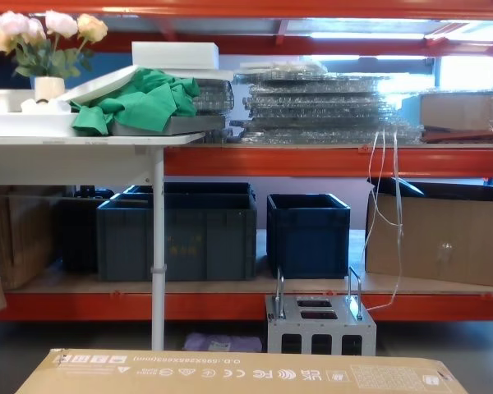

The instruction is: Use one hand to grasp the basket and place it at the designated location.

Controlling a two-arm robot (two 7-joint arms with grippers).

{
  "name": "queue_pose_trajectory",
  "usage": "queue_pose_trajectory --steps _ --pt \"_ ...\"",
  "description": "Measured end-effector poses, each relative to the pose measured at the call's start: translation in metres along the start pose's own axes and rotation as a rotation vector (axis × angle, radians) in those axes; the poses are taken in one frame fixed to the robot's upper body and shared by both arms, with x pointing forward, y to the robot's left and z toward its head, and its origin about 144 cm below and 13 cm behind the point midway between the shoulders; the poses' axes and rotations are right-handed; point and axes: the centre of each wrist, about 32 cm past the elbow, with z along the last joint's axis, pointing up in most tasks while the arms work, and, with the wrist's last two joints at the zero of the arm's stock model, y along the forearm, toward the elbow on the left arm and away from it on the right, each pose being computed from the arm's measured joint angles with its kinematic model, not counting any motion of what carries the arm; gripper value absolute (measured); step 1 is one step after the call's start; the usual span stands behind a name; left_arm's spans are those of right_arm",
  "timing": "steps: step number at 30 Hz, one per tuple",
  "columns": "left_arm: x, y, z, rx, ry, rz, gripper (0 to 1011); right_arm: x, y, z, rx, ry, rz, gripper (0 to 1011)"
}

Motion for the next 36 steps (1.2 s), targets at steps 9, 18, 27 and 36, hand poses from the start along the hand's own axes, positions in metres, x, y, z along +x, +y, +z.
queue_pose_trajectory --steps 9,18,27,36 --pt "0.0 0.0 0.0 0.0 0.0 0.0 0 0.003 0.006 -0.003 0.007 0.019 0.024 1001" --pt "0.0 0.0 0.0 0.0 0.0 0.0 0 0.005 0.011 -0.004 0.014 0.017 0.037 1000" --pt "0.0 0.0 0.0 0.0 0.0 0.0 0 0.008 0.014 -0.004 0.025 0.011 0.048 1000" --pt "0.0 0.0 0.0 0.0 0.0 0.0 0 0.013 0.029 -0.009 0.097 -0.012 0.105 1000"
